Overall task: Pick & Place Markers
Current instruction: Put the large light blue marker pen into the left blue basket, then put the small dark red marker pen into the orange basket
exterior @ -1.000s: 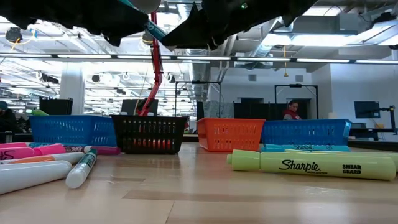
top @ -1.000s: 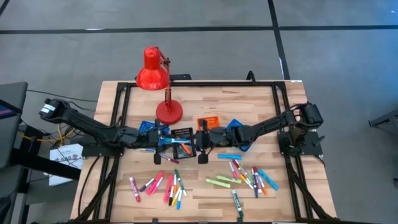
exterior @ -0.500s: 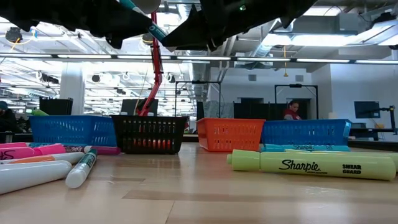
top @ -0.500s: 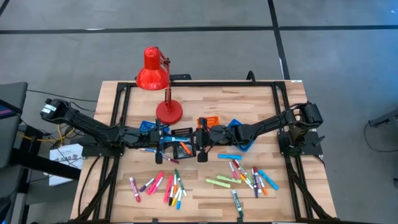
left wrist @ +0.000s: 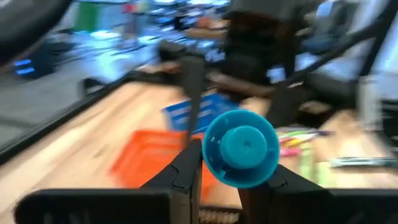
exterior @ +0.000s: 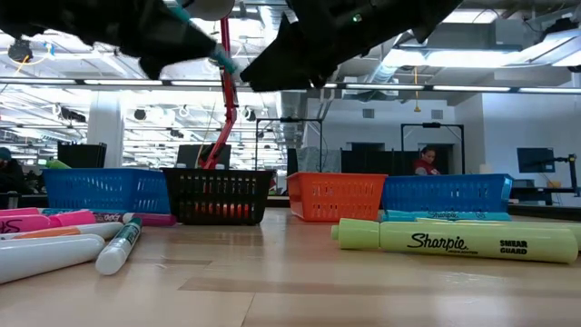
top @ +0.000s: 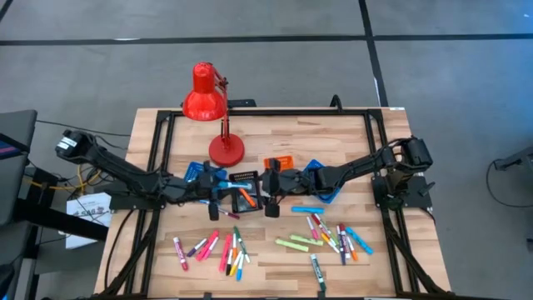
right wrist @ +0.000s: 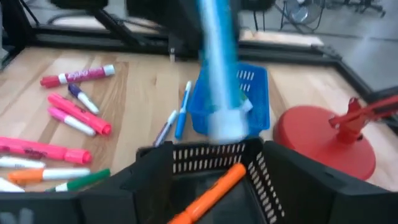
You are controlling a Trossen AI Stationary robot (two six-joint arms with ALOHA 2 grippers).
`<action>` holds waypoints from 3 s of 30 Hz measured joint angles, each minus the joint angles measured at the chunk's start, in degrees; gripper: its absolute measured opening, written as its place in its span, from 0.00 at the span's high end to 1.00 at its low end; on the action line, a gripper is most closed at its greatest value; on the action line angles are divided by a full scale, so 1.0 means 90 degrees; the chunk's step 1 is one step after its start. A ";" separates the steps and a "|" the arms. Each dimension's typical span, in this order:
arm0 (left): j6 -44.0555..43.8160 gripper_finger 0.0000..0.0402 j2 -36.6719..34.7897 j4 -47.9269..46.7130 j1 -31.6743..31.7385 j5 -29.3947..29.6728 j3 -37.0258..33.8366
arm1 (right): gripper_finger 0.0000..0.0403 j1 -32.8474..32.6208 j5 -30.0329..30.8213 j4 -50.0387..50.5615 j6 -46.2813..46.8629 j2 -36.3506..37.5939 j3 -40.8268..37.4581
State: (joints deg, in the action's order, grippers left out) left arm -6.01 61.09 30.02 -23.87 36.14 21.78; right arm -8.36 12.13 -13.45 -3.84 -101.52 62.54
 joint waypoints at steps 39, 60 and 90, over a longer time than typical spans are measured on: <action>-0.5768 0.65 -0.1181 -0.6468 0.0503 0.0415 -0.0002 | 0.38 -0.0308 -0.0027 0.0187 0.0090 -0.0002 -0.0002; -0.2600 0.68 -0.1345 -0.5106 -0.0363 -0.2127 0.0270 | 0.38 -0.0308 -0.0757 0.0058 0.0093 -0.0002 -0.0002; -0.1226 0.77 0.2399 -0.3444 -0.0276 -0.2106 0.0401 | 0.38 -0.0308 -0.0754 0.0061 0.0096 -0.0002 -0.0002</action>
State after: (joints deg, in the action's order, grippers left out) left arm -17.05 82.67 -0.97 -26.35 17.19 25.39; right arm -11.13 5.34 -12.91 -2.98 -101.54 62.52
